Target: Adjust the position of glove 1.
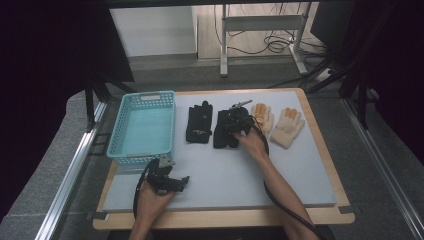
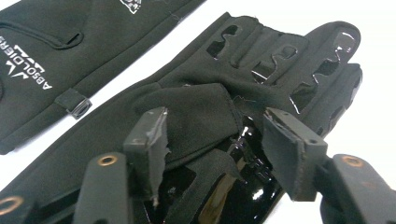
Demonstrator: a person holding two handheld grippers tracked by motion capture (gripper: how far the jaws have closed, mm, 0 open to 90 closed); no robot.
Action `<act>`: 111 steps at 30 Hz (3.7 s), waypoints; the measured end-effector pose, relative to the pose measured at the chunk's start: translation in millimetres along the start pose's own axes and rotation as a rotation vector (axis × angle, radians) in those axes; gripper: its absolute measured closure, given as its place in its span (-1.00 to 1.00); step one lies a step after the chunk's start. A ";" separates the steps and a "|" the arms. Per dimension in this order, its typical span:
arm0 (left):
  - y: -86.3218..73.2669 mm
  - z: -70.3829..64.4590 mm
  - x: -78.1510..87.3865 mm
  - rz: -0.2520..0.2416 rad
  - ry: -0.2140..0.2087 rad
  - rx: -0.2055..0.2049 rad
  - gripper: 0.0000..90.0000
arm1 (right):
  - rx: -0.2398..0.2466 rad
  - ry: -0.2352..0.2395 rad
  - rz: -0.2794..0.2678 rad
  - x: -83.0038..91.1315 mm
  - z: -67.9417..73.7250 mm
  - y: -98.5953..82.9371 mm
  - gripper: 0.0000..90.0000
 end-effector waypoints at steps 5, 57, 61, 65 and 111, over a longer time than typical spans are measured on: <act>0.0 0.0 0.0 0.000 0.001 0.000 -0.93 | -0.016 0.013 -0.010 1.0 0.8 -1.2 0.29; -0.1 0.0 0.1 0.001 0.001 0.000 -0.93 | -0.098 0.197 -0.151 145.9 86.4 -96.4 0.80; -0.1 -0.1 0.0 0.000 0.001 0.001 -0.93 | -0.072 0.201 -0.133 137.2 93.9 -105.9 0.57; -0.1 -0.1 0.1 0.001 0.001 0.001 -0.93 | -0.073 0.193 -0.163 140.4 89.2 -101.5 0.41; 0.0 -0.1 -0.1 -0.001 -0.001 0.002 -0.93 | 0.090 0.174 -0.034 14.6 69.5 11.7 0.51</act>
Point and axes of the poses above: each handheld gripper's, and its own axes: x roughly backward along the jaws, y roughly out of its top, z roughly to its left, the point moved 8 cm from there along -x, roughly forward along the jaws, and after that the axes turned 7 degrees about -y, right-handed, at the moved point
